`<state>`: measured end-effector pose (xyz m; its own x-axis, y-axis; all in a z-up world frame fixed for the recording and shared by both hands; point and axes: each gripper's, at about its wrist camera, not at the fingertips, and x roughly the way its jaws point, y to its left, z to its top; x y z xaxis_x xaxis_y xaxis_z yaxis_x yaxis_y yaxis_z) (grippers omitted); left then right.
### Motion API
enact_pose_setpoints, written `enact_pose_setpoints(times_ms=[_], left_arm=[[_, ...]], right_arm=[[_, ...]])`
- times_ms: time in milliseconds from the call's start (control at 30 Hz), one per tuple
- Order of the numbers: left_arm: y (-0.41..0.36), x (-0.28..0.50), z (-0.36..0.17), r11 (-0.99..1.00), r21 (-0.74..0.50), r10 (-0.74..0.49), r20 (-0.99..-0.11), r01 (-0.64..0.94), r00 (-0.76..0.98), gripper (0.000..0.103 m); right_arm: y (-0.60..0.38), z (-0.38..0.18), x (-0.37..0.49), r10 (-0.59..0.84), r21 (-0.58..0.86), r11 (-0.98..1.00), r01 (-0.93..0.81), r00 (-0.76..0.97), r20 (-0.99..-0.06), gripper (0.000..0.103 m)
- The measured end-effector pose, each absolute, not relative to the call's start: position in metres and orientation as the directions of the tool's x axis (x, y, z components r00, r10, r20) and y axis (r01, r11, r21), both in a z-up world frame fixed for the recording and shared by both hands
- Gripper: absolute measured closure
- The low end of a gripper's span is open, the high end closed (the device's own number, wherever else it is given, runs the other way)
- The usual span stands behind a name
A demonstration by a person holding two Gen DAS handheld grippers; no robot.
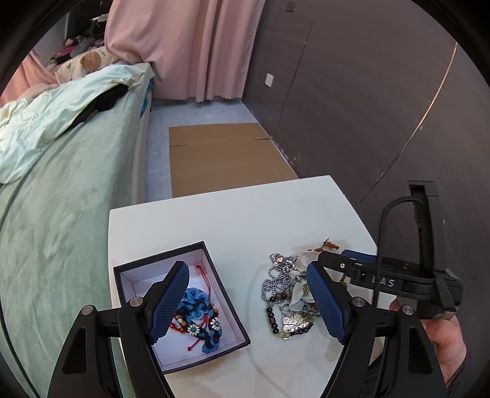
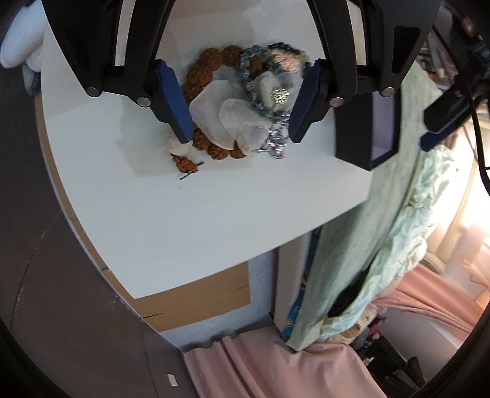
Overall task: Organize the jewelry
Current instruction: 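Grasp the white crystal flower ornament from the pile with the right gripper, then grasp the grey-green beaded bracelet with left while right holds the white flower up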
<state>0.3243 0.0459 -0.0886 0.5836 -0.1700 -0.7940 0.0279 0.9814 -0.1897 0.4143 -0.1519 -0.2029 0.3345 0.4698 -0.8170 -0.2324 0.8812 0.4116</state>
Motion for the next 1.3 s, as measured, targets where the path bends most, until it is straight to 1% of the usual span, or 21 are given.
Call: enact_pose_setpoints(times_ms=[133,167,233,267,300,333,400,567,700,833,1100,1300], left_arm=[[0.044,0.323,-0.089,0.981,-0.189,-0.173,-0.794,0.033,0.582,0.023],[0.043,0.322,-0.089,0.981,-0.190,-0.174,-0.794,0.035,0.582,0.023],[0.042,0.321,-0.089,0.981,-0.190,-0.175,-0.794,0.036,0.583,0.023],[0.041,0.320,-0.089,0.981,-0.190,-0.175,-0.794,0.037,0.583,0.023],[0.040,0.319,-0.088,0.981,-0.189,-0.176,-0.793,0.039,0.583,0.023],[0.038,0.319,-0.088,0.981,-0.187,-0.175,-0.793,0.040,0.583,0.023],[0.036,0.316,-0.086,0.982,-0.182,-0.172,-0.793,0.042,0.585,0.023],[0.032,0.314,-0.081,0.985,-0.166,-0.163,-0.791,0.048,0.590,0.023],[0.028,0.314,-0.080,0.984,-0.172,-0.170,-0.790,0.053,0.590,0.023],[0.019,0.316,-0.081,0.979,-0.190,-0.194,-0.783,0.070,0.591,0.023],[-0.016,0.322,-0.093,0.973,-0.189,-0.233,-0.786,0.135,0.573,0.023],[-0.044,0.324,-0.111,0.965,-0.181,-0.256,-0.809,0.190,0.529,0.024]], right_arm=[[-0.150,-0.203,0.415,0.431,0.370,0.900,-0.229,0.356,-0.829,0.046],[-0.148,-0.204,0.415,0.411,0.346,0.909,-0.232,0.362,-0.837,0.048],[-0.144,-0.205,0.414,0.361,0.287,0.927,-0.241,0.370,-0.856,0.058],[-0.141,-0.208,0.415,0.359,0.285,0.927,-0.244,0.355,-0.863,0.078],[-0.141,-0.208,0.414,0.327,0.251,0.938,-0.239,0.372,-0.869,0.089],[-0.141,-0.209,0.414,0.320,0.243,0.940,-0.237,0.373,-0.871,0.091],[-0.148,-0.209,0.415,0.329,0.260,0.939,-0.224,0.372,-0.868,0.099],[-0.168,-0.202,0.414,0.421,0.382,0.907,-0.176,0.363,-0.831,0.100],[-0.186,-0.185,0.402,0.505,0.482,0.861,-0.162,0.391,-0.770,0.100],[-0.199,-0.167,0.384,0.557,0.543,0.823,-0.168,0.431,-0.710,0.100],[-0.225,-0.144,0.371,0.582,0.592,0.788,-0.171,0.522,-0.624,0.100],[-0.253,-0.145,0.373,0.569,0.617,0.776,-0.126,0.561,-0.601,0.100]])
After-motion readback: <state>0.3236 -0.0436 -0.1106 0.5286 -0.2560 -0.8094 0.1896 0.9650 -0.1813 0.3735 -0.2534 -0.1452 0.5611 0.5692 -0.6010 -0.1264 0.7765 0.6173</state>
